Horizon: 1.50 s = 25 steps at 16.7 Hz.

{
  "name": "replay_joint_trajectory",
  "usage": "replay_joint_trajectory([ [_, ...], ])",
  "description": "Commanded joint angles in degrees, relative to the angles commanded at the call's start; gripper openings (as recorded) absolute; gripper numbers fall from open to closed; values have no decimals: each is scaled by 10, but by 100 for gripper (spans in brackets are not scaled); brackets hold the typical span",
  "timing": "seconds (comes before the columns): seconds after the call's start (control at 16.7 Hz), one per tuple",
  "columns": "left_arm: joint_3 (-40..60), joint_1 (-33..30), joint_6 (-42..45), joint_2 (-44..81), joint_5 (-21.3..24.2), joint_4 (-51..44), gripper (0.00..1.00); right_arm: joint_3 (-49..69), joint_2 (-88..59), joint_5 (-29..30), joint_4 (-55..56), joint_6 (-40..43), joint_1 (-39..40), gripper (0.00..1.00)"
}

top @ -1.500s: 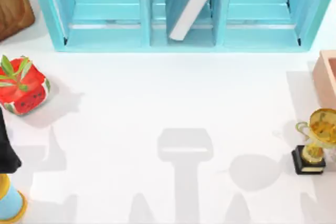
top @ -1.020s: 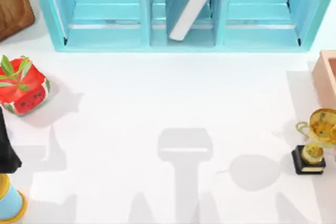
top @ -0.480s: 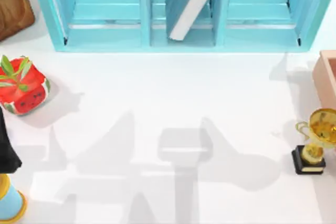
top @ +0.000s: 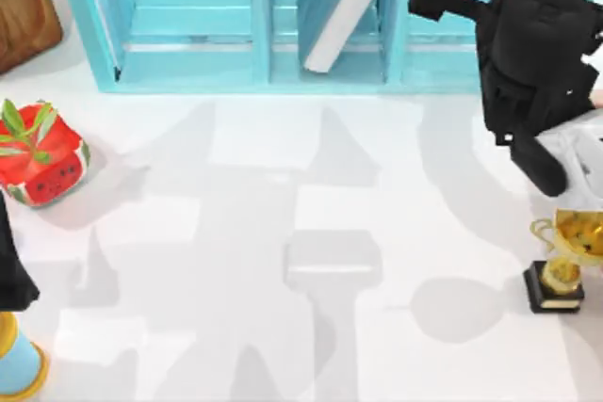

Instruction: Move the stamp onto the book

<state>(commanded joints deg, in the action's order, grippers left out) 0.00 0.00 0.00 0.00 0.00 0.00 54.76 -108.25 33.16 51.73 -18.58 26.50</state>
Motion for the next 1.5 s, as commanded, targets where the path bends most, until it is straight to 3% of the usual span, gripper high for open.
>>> replay_joint_trajectory([
  [0.6,0,0,0,0,0,0,100,132,-275,85,138,-61,135,100],
  [1.08,0,0,0,0,0,0,100,142,-286,84,136,-63,135,100],
  [1.5,0,0,0,0,0,0,100,306,-364,41,56,-60,92,100],
])
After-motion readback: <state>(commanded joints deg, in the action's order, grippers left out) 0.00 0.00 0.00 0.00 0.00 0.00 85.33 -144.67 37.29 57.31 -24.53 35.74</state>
